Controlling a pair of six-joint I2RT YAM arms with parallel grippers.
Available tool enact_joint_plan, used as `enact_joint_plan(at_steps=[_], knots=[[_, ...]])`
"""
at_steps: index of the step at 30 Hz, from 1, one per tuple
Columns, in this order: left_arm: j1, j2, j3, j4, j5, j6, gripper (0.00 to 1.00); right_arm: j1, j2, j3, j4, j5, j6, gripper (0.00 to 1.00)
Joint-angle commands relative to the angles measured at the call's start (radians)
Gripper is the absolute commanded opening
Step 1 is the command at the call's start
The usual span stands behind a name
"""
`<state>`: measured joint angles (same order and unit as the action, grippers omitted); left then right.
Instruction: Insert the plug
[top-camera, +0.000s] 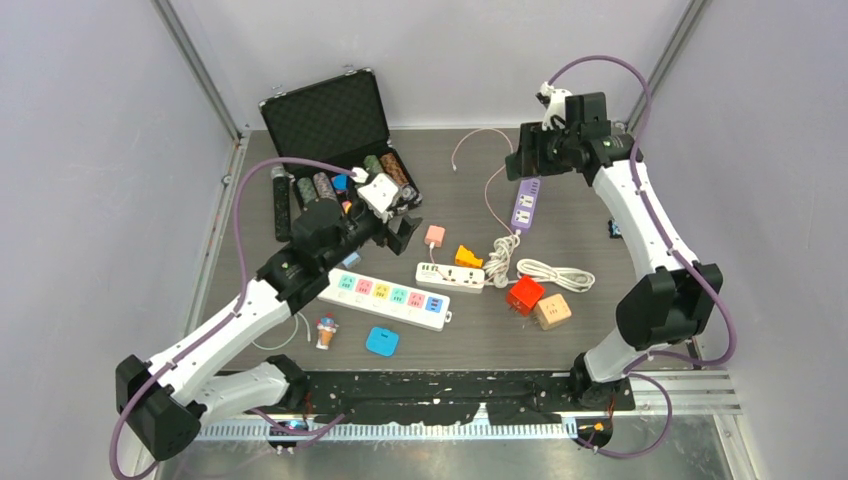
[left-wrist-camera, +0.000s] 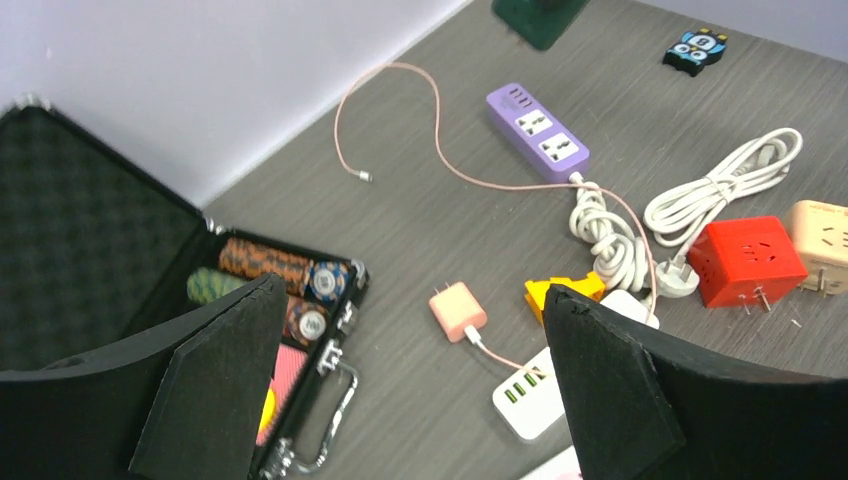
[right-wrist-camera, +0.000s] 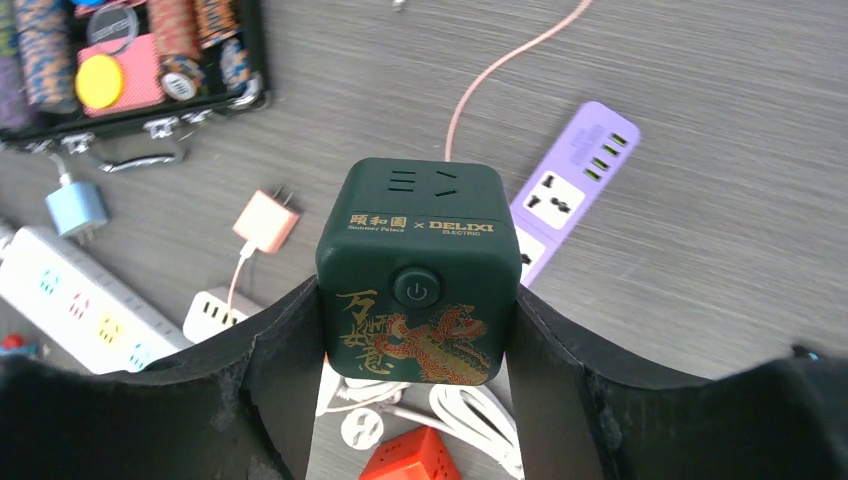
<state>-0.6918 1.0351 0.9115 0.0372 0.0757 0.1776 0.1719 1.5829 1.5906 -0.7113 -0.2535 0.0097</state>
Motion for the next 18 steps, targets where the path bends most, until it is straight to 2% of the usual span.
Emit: enact_joint_plan(at_steps=[1,5,9,13,17,18], knots=[[-0.001,-0.032,-0.048,0.057,-0.156,-0.154,1.00,0.008,0.060,0.126,-0.079,0.147,0.095,0.05],[0.013,-0.046,-0.086,0.011,-0.245,-0.240,1.00,0.020,0.116,0.126,-0.143,0.206,0.283,0.05],[0.072,-0.047,-0.085,-0.132,-0.271,-0.361,1.00,0.090,0.105,0.067,-0.138,0.320,0.389,0.05],[0.146,-0.045,-0.098,-0.226,-0.181,-0.463,0.98,0.163,0.102,0.054,-0.157,0.286,0.395,0.05],[0.175,-0.012,-0.113,-0.256,-0.096,-0.487,0.94,0.214,0.084,0.004,-0.155,0.243,0.401,0.05],[0.178,0.002,-0.110,-0.262,-0.083,-0.492,0.92,0.216,0.082,-0.019,-0.153,0.270,0.410,0.05]])
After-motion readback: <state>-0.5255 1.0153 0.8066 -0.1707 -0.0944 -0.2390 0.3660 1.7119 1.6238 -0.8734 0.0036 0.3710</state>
